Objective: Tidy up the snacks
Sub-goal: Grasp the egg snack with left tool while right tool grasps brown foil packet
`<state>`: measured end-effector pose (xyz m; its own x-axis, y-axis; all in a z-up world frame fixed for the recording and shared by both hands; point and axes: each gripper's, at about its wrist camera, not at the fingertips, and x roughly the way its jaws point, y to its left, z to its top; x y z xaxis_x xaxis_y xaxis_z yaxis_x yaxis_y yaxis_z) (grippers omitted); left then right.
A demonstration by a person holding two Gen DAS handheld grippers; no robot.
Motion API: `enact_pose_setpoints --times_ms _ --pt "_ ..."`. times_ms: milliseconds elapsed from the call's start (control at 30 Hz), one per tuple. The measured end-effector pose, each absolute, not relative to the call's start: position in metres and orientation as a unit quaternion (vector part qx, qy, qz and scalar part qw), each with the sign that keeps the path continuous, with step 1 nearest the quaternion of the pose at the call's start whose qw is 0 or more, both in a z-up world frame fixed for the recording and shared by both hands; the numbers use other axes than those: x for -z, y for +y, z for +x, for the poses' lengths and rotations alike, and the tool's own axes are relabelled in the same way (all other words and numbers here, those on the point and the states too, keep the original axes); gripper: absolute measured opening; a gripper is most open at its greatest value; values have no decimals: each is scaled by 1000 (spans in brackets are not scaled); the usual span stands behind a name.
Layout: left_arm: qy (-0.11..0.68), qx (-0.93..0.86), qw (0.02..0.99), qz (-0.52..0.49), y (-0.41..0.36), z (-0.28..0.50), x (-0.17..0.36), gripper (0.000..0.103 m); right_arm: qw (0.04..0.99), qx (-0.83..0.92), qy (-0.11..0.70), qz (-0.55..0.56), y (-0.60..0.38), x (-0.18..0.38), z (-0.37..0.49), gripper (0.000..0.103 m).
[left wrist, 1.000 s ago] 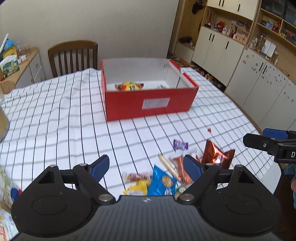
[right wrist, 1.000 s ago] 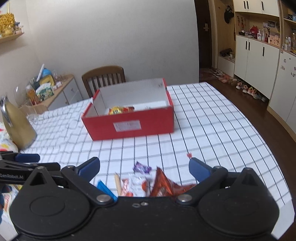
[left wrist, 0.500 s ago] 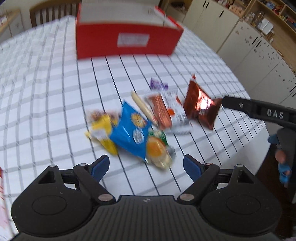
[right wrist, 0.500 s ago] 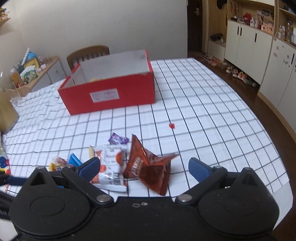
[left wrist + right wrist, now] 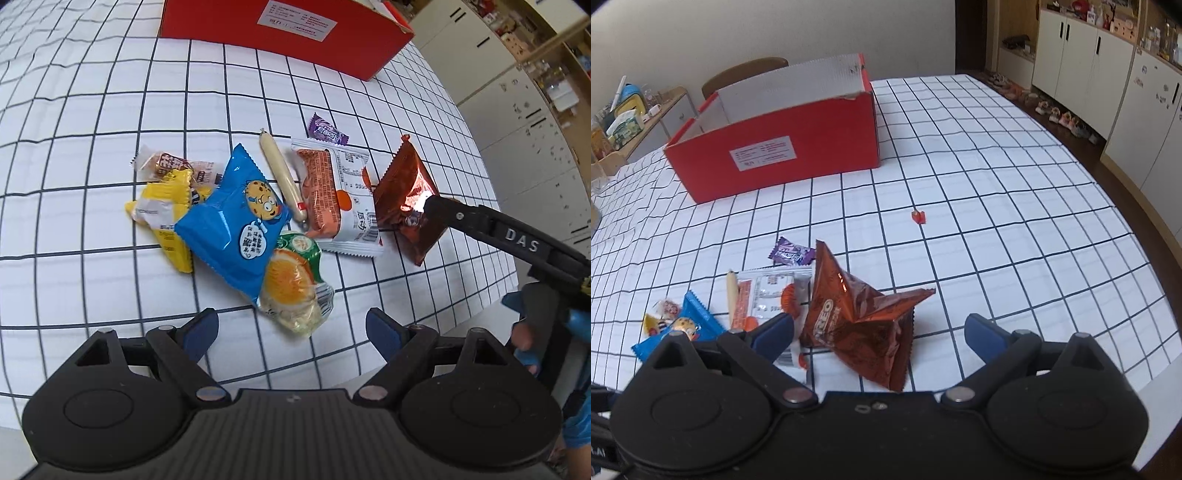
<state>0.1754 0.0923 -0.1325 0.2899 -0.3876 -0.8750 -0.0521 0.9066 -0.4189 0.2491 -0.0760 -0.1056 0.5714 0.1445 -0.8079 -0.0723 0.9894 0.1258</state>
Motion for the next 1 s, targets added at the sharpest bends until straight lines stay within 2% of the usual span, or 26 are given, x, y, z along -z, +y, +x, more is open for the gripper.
enact_pose_setpoints --times_ms 433,667,767,867,1000 --pt "609 79 750 -246 95 192 144 86 874 -49 479 61 -70 124 274 97" --pt "615 57 733 -284 107 200 148 58 868 -54 490 63 -68 131 281 83" --pt "616 55 733 -284 107 200 149 52 865 -55 493 74 -70 132 282 78" --pt "615 56 734 -283 108 199 148 50 865 -56 491 82 -71 131 283 70" --pt "612 62 741 -267 105 195 144 47 870 -49 485 73 -71 130 280 67"
